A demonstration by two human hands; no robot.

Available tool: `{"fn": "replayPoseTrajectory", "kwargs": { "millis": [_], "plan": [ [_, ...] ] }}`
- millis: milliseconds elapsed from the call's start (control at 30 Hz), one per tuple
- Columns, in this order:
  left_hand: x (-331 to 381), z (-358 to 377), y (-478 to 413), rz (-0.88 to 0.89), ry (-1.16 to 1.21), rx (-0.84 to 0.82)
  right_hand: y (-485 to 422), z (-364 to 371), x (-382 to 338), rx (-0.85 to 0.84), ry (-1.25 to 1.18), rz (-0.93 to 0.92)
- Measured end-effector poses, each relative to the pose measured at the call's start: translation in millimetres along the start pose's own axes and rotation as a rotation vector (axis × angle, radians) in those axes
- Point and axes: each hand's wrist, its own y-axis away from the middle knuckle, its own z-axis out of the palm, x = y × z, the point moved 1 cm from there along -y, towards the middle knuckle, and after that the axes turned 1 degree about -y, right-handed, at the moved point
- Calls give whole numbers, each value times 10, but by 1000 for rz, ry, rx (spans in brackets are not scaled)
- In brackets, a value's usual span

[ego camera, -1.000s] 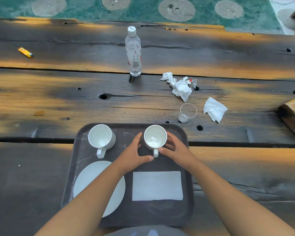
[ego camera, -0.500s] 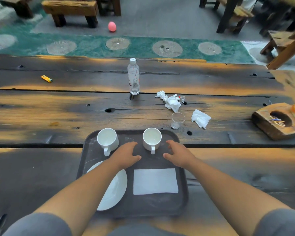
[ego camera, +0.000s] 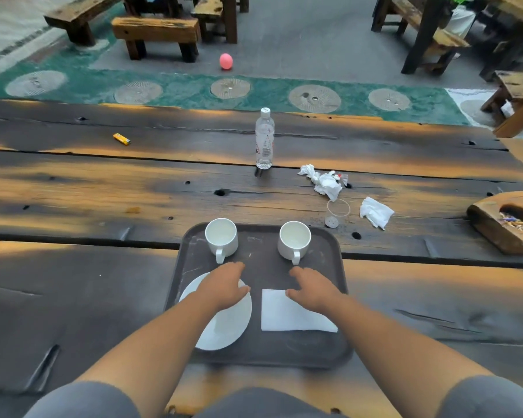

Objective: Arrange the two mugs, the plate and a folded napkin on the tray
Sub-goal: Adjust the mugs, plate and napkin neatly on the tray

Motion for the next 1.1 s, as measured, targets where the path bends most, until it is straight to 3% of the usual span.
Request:
{"fn": "replayPoseTrajectory", "kwargs": {
  "millis": [433, 1100],
  "plan": [
    [-903, -57, 286, -65, -12, -51, -226, 466, -712, -77, 60, -45],
    [-1496, 204, 105, -155, 59, -107, -380, 801, -927, -19, -25, 220]
  ]
}}
